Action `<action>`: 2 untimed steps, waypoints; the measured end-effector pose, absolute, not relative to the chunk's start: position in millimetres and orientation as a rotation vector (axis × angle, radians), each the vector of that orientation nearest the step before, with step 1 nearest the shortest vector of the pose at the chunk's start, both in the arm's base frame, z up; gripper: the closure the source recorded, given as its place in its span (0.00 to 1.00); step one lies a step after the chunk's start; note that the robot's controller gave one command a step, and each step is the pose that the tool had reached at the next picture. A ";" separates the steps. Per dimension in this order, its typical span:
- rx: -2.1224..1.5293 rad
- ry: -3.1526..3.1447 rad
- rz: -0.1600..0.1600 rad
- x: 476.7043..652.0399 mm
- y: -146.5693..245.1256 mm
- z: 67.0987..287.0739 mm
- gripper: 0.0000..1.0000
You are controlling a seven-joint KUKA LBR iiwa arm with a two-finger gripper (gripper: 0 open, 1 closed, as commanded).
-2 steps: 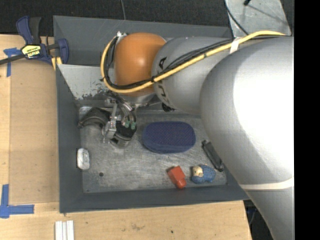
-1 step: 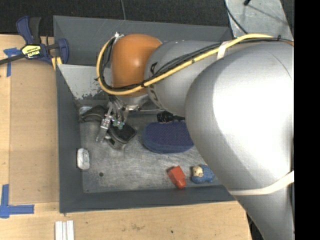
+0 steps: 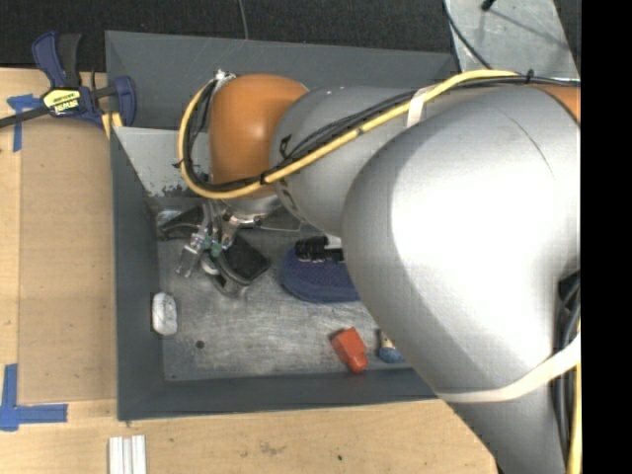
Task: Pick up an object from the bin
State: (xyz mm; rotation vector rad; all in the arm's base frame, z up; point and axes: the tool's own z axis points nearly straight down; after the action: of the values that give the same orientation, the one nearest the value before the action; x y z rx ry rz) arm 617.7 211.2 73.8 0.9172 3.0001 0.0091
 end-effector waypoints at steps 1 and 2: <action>0.914 3.003 0.006 618.7 211.8 75.2 0.00; 0.912 3.003 0.005 619.4 212.1 75.7 0.00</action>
Offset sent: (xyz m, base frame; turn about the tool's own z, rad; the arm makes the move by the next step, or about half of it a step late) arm 0.0000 0.0000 0.0000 0.0000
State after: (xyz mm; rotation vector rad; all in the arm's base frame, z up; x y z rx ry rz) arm 619.4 212.1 75.7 0.9124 3.0031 0.0054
